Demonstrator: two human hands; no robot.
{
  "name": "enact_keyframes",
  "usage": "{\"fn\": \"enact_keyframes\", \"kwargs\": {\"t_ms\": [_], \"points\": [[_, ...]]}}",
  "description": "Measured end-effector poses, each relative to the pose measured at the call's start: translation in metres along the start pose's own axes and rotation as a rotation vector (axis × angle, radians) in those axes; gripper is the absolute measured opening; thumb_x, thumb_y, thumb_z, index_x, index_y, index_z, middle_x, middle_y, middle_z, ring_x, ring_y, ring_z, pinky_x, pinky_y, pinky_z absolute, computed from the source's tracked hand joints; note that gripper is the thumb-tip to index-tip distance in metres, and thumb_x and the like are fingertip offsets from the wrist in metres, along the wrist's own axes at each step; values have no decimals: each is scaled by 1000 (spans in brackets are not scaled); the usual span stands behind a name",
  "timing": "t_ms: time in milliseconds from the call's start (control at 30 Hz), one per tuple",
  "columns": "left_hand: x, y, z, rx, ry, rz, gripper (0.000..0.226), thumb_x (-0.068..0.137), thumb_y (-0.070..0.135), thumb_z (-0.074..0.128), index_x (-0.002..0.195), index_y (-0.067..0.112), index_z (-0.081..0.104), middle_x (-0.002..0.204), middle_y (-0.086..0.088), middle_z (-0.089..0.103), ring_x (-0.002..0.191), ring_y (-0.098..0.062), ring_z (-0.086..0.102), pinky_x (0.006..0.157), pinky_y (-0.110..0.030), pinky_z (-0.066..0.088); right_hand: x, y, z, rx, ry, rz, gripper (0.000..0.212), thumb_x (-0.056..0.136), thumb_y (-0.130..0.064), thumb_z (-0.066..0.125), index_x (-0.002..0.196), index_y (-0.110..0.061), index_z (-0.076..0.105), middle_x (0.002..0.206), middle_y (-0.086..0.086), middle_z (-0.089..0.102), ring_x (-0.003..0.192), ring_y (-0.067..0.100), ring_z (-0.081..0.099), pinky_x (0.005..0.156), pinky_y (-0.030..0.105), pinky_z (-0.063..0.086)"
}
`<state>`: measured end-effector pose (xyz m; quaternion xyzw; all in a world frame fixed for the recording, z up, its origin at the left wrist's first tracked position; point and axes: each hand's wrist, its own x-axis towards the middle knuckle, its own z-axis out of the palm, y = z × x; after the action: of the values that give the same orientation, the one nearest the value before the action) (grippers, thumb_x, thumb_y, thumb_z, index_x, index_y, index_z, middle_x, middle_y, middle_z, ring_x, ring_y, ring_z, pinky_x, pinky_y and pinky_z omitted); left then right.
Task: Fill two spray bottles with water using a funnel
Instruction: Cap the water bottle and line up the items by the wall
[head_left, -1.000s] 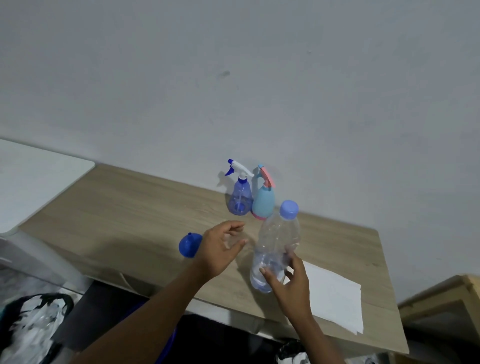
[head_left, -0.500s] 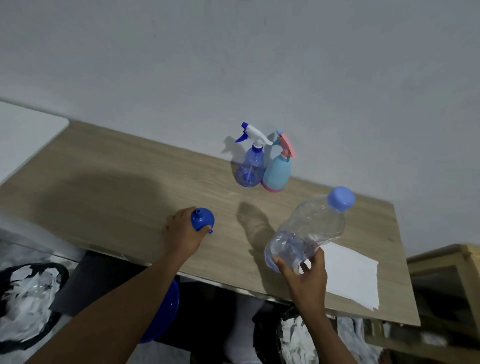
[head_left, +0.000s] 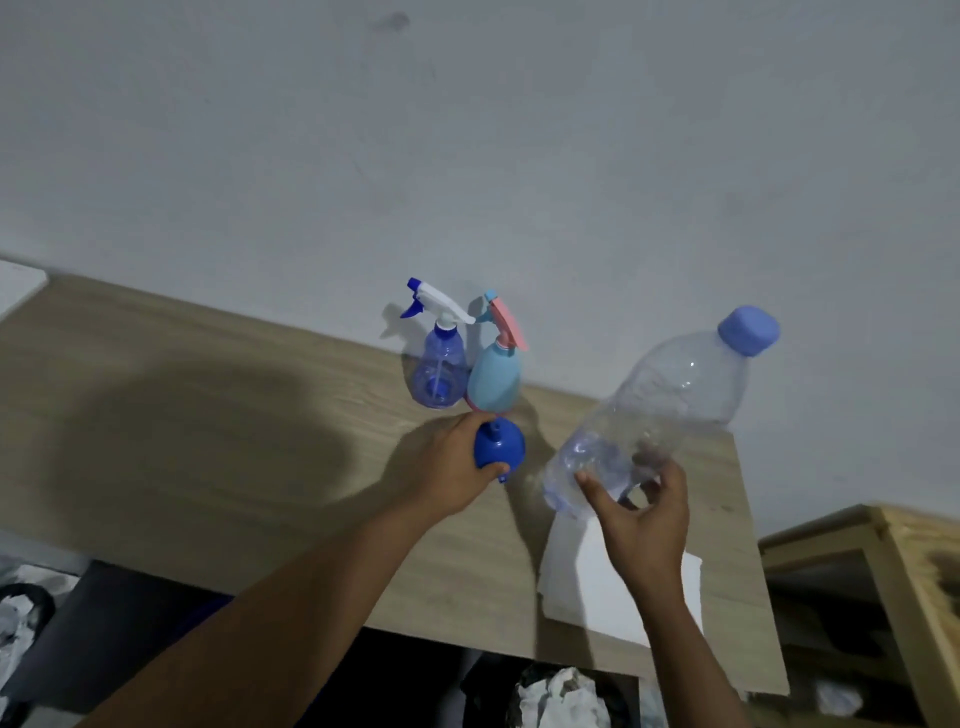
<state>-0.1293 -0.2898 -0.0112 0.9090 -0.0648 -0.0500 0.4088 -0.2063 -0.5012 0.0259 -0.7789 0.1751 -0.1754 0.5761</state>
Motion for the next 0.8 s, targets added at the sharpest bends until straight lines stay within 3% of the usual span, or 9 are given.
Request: {"fn": "enact_keyframes", "kwargs": {"t_ms": [100, 267, 433, 567, 733, 800], "points": [[28, 22, 37, 28, -41, 44, 59, 77, 28, 80, 130, 20, 54, 129, -2, 61, 116, -24, 57, 91, -25, 40, 46, 11, -13, -34, -7, 8, 70, 68, -19, 90, 128, -20, 53, 124, -5, 59, 112, 10, 59, 89, 36, 55], [68, 30, 82, 138, -42, 12, 56, 81, 29, 74, 129, 22, 48, 126, -2, 60, 109, -30, 61, 87, -39, 50, 102, 35, -23, -97, -30, 5, 67, 66, -24, 91, 125, -16, 58, 114, 0, 65, 104, 13, 62, 90, 46, 57], [94, 20, 105, 188, -14, -39, 54, 81, 27, 70, 128, 20, 44, 122, -5, 59, 106, -33, 61, 86, -44, 53, 130, 55, -18, -61, -69, 3, 73, 66, -20, 91, 130, -18, 54, 118, -1, 63, 108, 12, 61, 90, 44, 58], [107, 17, 116, 170, 21, -59, 56, 84, 23, 69, 133, 15, 44, 127, -9, 57, 109, -34, 59, 92, -46, 50, 141, 58, -12, -19, -90, -7, 77, 68, -19, 90, 134, -16, 50, 123, -5, 57, 109, 0, 56, 93, 41, 57], [114, 12, 122, 155, 55, -8, 63, 87, 16, 69, 142, 9, 40, 139, -10, 51, 124, -31, 53, 104, -38, 39, 147, 62, -9, -33, -139, -11, 87, 66, -26, 91, 139, -17, 44, 130, -5, 53, 116, 11, 55, 98, 42, 54], [109, 12, 123, 150, 91, 21, 74, 86, 13, 72, 149, 4, 33, 149, -13, 44, 135, -31, 45, 114, -39, 33, 145, 60, -14, -28, -164, -20, 96, 65, -24, 92, 144, -19, 39, 134, -6, 51, 118, 8, 54, 99, 31, 53]]}}
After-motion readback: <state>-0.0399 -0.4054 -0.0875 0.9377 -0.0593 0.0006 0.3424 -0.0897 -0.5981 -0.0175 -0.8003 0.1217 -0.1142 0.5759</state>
